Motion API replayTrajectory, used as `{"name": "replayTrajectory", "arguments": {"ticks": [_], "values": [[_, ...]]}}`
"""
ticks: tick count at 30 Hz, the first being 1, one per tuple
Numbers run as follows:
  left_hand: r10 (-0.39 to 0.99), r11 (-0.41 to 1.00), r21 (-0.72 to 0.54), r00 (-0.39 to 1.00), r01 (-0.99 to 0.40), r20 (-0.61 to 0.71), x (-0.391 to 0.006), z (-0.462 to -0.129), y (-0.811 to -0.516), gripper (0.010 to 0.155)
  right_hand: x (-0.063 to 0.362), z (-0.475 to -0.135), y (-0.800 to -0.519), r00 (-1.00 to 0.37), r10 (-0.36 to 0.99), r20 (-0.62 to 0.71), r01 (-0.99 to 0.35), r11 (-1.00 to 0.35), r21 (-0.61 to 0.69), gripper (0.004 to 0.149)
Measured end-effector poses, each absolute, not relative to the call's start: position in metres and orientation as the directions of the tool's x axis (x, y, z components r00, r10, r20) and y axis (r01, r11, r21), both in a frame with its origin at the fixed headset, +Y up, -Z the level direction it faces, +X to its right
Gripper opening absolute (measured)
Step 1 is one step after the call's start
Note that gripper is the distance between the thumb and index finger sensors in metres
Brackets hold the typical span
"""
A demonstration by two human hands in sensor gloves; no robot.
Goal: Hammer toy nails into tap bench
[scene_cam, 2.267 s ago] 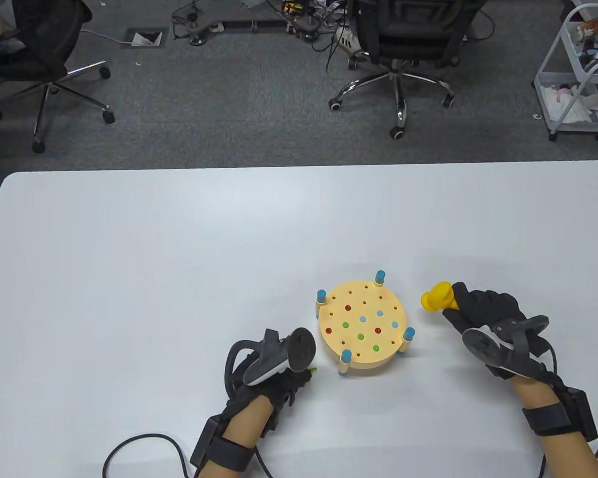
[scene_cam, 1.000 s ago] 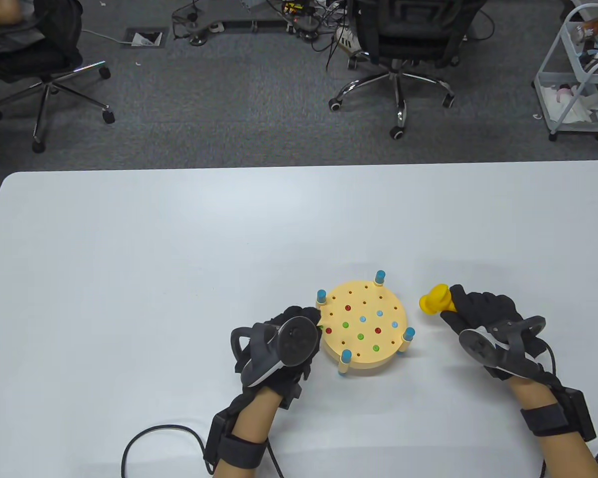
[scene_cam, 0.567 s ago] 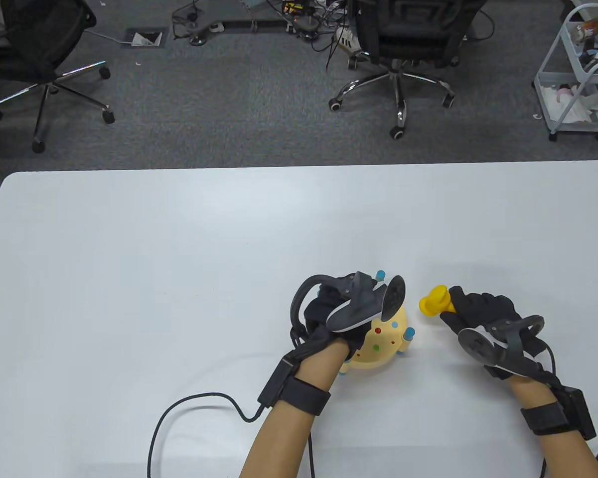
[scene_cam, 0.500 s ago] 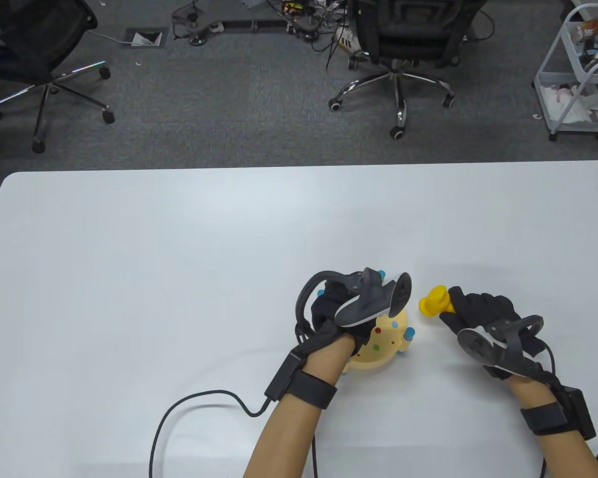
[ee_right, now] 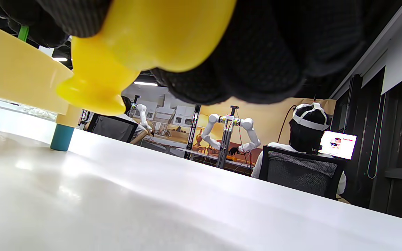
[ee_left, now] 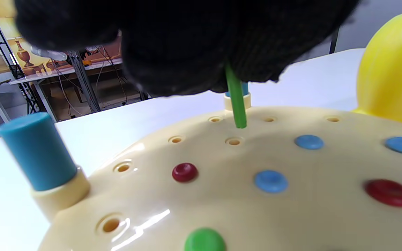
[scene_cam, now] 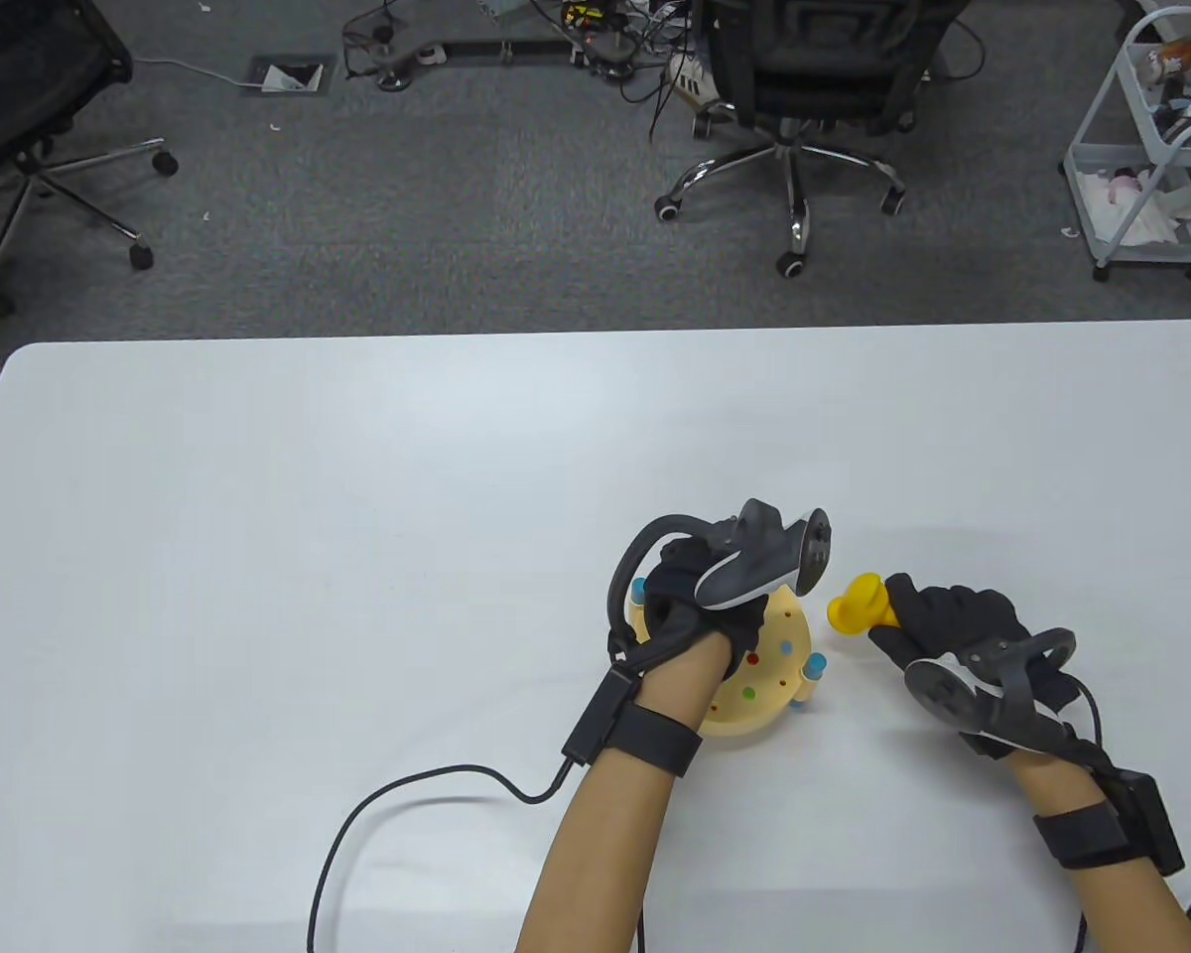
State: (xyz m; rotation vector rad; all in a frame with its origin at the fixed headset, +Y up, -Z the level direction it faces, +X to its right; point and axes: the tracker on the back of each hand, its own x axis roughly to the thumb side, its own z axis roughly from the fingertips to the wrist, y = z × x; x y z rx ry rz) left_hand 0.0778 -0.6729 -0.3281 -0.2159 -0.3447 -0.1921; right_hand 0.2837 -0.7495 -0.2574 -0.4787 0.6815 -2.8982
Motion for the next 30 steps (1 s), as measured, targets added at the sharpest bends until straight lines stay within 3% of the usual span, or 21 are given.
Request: {"name": "replayTrajectory", "arguments": {"ticks": [30], "values": [[-0.126, 0.955, -0.212, 0.930, 0.208, 0.344, 0.0755, -0.3347, -0.6747, 0.042, 0.2803, -0.2568, -0.7504, -0.937, -0.210, 0.278, 0.067, -0.892, -0.447, 0.065]]}}
